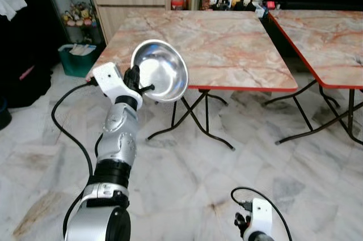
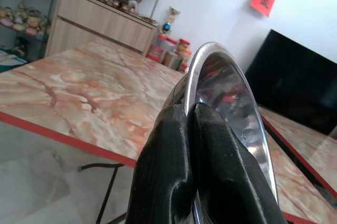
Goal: Setting the table
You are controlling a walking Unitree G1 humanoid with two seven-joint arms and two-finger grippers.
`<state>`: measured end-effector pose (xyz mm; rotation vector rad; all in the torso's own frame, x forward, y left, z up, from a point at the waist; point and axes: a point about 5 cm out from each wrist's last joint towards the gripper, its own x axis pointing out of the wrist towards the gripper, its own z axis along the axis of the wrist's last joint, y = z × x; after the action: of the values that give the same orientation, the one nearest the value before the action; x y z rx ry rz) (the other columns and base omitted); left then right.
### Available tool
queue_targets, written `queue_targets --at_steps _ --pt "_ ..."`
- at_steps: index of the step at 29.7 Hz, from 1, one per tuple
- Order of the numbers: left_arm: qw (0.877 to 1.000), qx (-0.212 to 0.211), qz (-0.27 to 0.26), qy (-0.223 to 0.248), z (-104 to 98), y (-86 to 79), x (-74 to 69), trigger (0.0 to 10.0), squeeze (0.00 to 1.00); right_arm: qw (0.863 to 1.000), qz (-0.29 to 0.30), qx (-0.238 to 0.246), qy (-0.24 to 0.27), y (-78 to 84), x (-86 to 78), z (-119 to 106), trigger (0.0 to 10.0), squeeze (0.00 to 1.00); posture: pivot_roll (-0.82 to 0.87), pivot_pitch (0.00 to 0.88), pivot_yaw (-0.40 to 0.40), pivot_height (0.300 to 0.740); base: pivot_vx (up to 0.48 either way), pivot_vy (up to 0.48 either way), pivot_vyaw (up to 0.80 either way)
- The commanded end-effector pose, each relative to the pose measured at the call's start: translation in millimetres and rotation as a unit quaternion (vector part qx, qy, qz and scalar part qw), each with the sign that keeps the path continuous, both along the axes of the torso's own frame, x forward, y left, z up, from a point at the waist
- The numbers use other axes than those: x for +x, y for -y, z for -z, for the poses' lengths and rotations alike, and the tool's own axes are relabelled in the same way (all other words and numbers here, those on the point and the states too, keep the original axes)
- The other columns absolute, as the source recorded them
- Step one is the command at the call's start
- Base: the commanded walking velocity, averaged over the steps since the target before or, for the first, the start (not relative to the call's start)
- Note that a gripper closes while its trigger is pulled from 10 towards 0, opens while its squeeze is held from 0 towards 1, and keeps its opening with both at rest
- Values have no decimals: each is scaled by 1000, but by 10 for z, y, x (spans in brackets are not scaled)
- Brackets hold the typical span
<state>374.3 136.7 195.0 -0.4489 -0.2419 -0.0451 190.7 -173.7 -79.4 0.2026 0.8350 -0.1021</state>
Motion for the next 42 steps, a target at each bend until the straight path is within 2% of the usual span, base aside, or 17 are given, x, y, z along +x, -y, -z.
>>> queue_targets --at_steps 1,42 --pt "1000 5 1 19 -103 10 1 10000 0 1000 4 -3 5 25 20 -14 10000 0 -22 0 5 736 300 0 0" --pt "1000 9 22 14 -54 77 -15 10000 0 1000 -1 -8 -5 31 -34 14 10000 0 -23 0 10 736 318 0 -14"
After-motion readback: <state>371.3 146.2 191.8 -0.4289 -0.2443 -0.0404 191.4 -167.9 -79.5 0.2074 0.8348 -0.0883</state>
